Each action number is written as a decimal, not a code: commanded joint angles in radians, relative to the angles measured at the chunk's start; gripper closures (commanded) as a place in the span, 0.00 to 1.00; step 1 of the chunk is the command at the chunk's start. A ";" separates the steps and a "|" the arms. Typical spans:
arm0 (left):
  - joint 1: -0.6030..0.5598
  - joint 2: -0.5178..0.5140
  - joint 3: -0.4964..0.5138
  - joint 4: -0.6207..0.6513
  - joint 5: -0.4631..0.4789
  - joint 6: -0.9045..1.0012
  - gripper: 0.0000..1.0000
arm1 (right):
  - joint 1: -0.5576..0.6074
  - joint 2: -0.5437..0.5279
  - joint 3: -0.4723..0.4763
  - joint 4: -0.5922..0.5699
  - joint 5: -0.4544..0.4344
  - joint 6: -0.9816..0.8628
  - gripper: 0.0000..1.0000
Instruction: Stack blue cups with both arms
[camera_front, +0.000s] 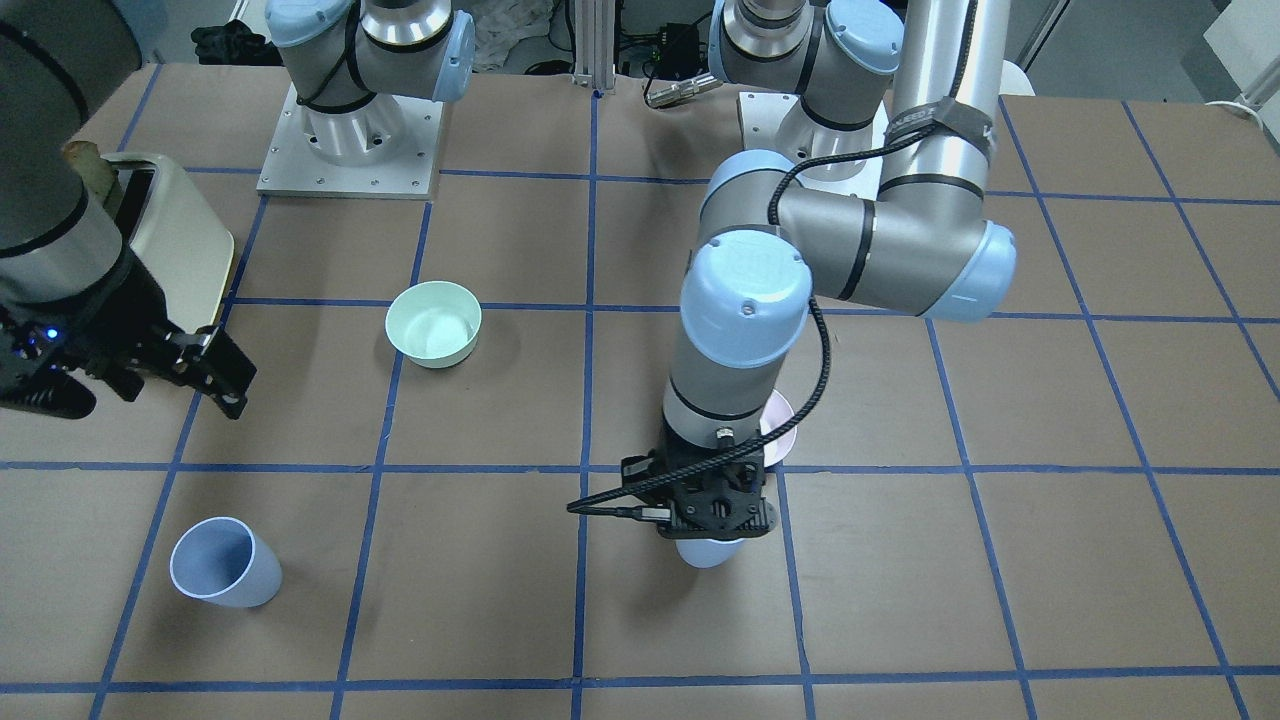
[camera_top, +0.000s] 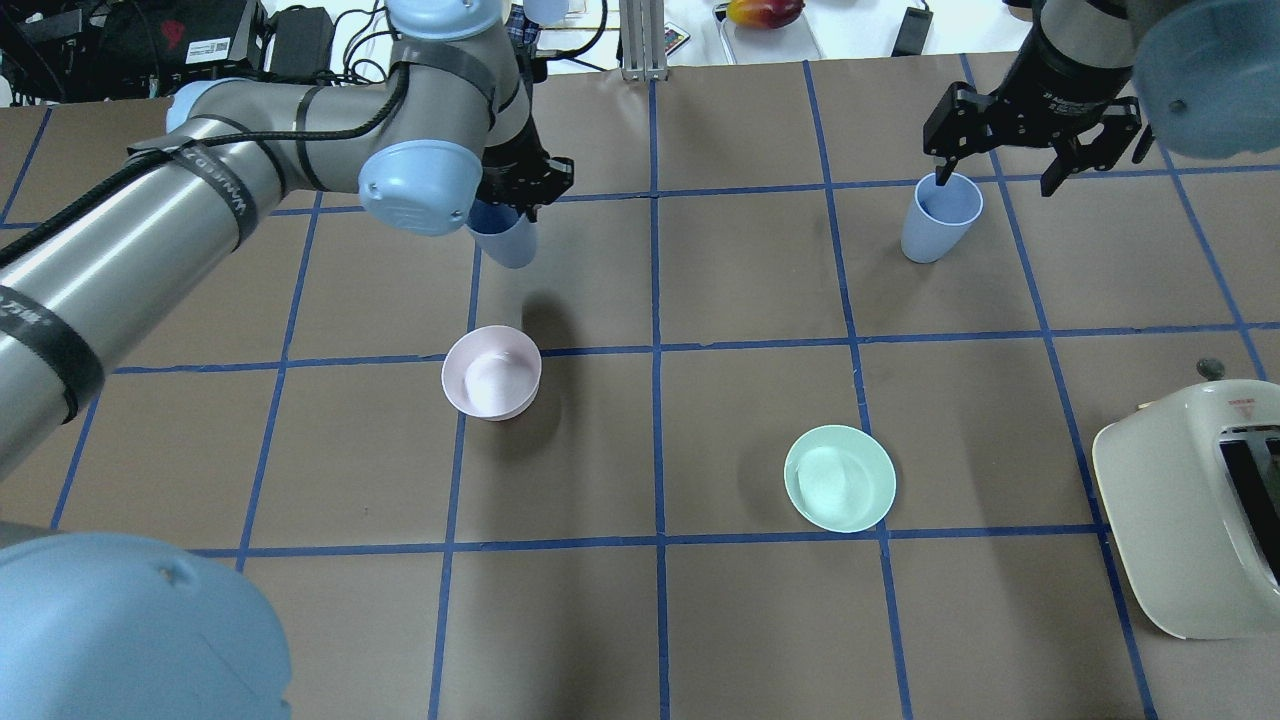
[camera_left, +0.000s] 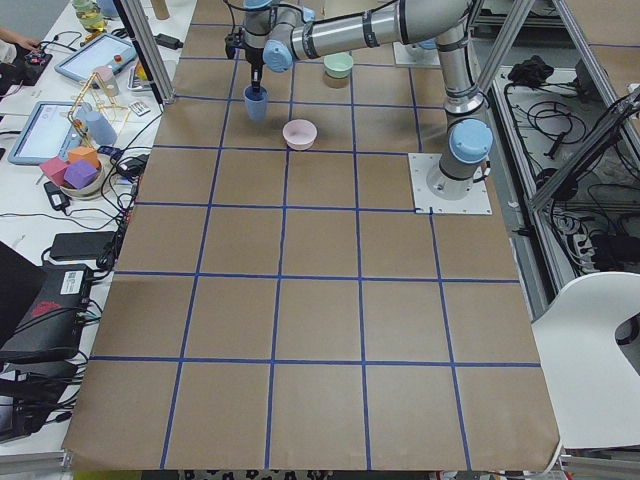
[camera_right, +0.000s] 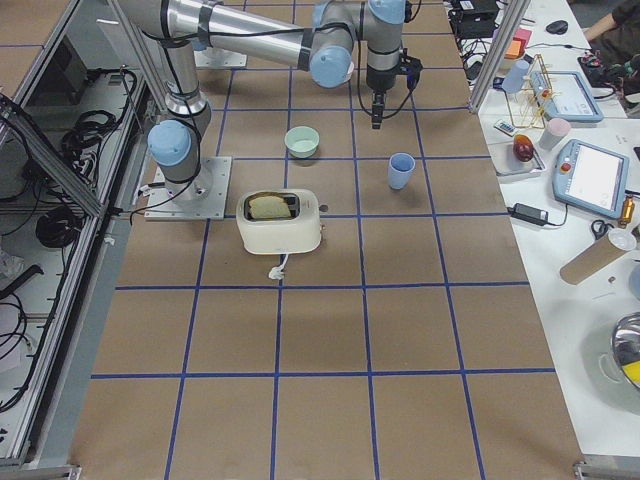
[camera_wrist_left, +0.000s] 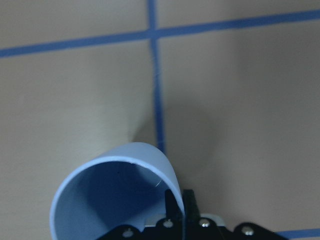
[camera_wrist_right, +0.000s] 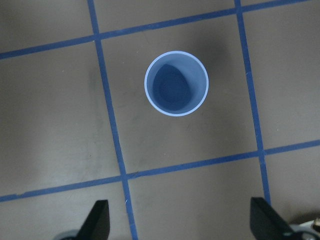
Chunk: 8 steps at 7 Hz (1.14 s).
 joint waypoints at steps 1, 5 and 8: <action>-0.087 -0.059 0.022 0.092 -0.014 -0.161 1.00 | -0.043 0.131 0.000 -0.151 0.002 -0.053 0.00; -0.118 -0.119 0.027 0.122 -0.014 -0.225 0.96 | -0.077 0.271 -0.031 -0.179 0.000 -0.050 0.00; -0.055 -0.057 0.099 0.074 -0.012 -0.199 0.00 | -0.080 0.315 -0.054 -0.178 0.003 -0.036 0.00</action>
